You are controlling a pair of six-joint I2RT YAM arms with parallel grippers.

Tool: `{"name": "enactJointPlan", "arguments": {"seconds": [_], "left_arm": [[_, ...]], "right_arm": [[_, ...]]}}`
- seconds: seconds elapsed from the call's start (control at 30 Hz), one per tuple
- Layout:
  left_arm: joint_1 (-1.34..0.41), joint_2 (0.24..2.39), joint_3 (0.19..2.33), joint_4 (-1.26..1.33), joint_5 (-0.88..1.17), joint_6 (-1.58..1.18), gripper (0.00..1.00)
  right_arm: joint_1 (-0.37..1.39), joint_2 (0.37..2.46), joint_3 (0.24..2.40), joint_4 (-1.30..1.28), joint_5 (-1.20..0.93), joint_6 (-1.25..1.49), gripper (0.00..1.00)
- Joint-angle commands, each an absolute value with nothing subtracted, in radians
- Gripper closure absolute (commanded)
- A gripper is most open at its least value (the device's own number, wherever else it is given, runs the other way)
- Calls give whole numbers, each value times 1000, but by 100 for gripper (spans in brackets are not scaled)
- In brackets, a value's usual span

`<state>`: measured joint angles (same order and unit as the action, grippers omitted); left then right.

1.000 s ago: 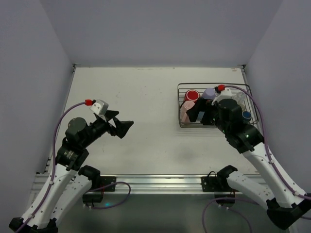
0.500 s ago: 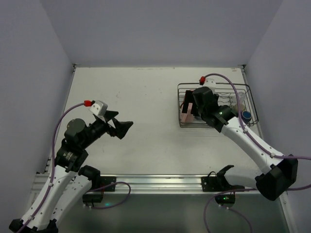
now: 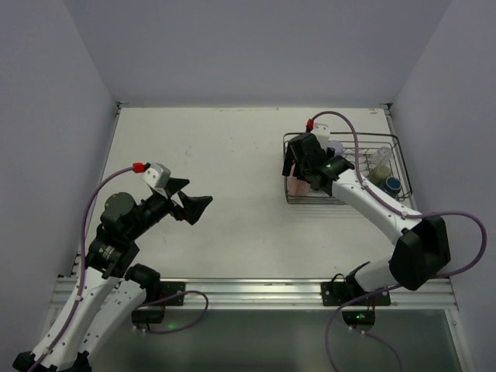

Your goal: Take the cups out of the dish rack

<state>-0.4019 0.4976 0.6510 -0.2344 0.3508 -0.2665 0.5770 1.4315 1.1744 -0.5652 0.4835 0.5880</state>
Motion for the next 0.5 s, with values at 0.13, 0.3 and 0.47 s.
{"name": "enactJointPlan", "arguments": {"seconds": [0.13,0.3,0.47], "left_arm": [[-413,494,684,-250,354,-261,0],[-414,499,684,-250,354,-262,0],[-414,500,684,-250,356,-261,0]], "right_arm": [[581,1485,1180,-509,583,678,12],[580,1537,1181,-509,597,699,11],[572,1572,1181,-503,598,722,9]]}}
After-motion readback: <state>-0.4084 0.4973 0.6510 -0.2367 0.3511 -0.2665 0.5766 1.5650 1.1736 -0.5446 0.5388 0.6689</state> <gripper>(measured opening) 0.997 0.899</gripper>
